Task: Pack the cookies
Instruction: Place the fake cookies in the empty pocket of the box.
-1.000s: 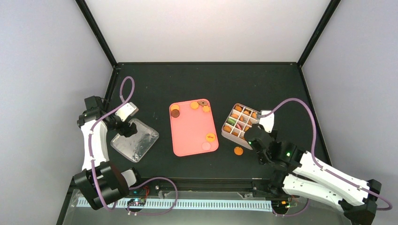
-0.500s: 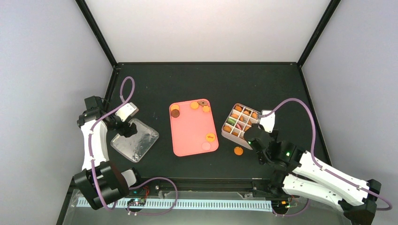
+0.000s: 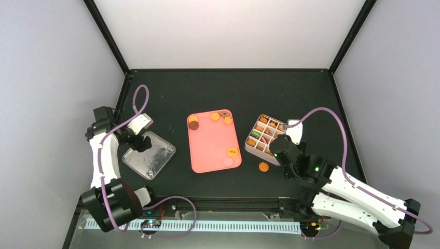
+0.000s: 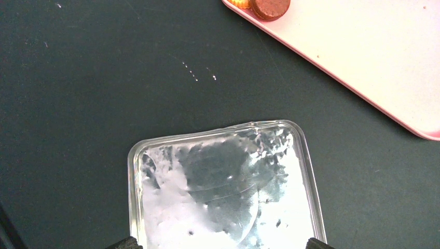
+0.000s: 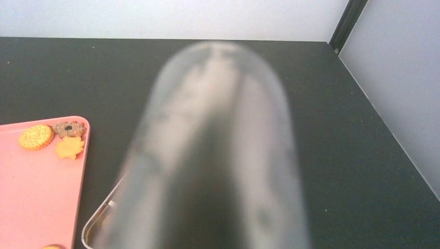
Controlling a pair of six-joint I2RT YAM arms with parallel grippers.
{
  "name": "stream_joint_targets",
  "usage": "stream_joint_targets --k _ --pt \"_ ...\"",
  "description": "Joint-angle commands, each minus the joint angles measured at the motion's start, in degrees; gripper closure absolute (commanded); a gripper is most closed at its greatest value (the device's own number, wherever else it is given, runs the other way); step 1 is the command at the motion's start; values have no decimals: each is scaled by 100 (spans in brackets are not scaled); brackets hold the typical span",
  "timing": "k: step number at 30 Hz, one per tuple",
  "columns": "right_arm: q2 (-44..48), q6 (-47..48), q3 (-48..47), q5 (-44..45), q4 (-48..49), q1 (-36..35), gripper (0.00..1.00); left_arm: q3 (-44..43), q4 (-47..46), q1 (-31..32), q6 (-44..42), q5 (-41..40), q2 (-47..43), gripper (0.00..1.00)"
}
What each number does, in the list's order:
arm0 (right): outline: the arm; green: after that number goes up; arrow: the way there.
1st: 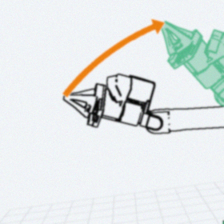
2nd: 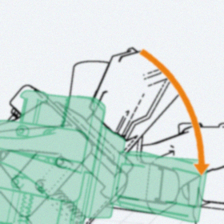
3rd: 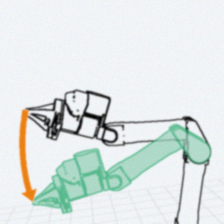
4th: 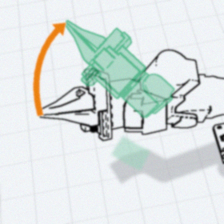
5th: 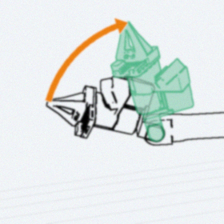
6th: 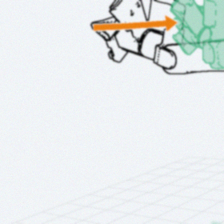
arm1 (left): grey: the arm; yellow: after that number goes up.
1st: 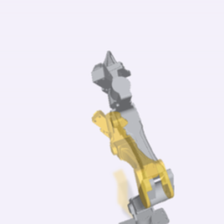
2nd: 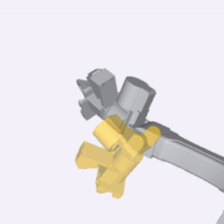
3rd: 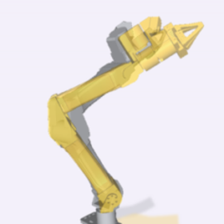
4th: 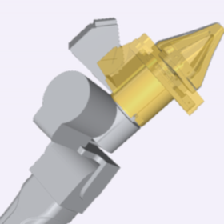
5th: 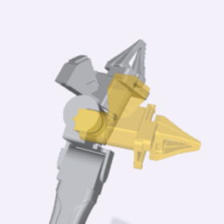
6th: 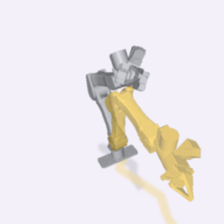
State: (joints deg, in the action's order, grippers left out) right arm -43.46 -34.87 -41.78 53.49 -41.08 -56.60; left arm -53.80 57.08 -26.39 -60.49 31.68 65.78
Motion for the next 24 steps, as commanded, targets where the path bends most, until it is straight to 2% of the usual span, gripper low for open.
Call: stream_joint_targets --k 1,14,20,24 --pt "90 77 -114 83 244 156 69 -8 84 9 -147 10 33 16" --pt "-75 573 -16 -247 706 386 81 -8 102 7 -117 -27 3 15" --pt "-137 859 44 -782 888 1020 81 24 102 6 -111 -43 -34 16" --pt "-160 1103 -115 -674 836 1059 81 62 77 11 -114 -53 -37 16"
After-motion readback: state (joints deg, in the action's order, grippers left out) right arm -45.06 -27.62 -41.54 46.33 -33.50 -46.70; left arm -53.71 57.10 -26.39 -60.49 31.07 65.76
